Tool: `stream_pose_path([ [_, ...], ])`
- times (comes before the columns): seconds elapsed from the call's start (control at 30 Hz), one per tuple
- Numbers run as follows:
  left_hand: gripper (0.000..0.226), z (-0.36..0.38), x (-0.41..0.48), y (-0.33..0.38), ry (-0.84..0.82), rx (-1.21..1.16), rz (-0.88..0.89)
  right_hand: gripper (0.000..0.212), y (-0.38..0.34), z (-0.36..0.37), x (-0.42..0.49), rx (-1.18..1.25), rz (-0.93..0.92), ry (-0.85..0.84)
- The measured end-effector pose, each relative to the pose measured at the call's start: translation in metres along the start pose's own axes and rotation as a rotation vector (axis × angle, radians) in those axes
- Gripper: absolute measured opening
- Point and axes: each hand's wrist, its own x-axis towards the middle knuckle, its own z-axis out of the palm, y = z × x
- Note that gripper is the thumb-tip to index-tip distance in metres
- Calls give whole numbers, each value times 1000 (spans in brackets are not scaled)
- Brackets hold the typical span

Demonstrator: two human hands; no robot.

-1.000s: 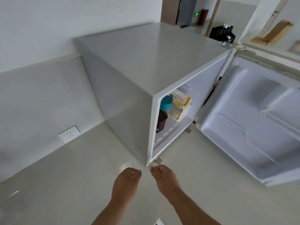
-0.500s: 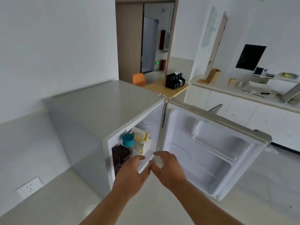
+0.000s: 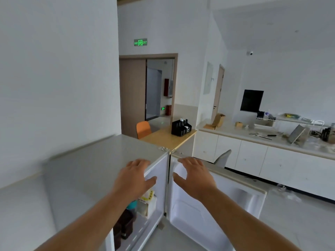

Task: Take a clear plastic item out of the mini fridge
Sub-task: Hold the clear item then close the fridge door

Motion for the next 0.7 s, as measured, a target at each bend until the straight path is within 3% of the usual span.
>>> stream_pose_path([
  [0.3,55,14,7,-59,-217,135,-49,75,69,-25,-2,-195,145,-59],
  [0.7,55,32,21,-78,-172,41,-101,89,161,-30,-34,-378,416,-259],
])
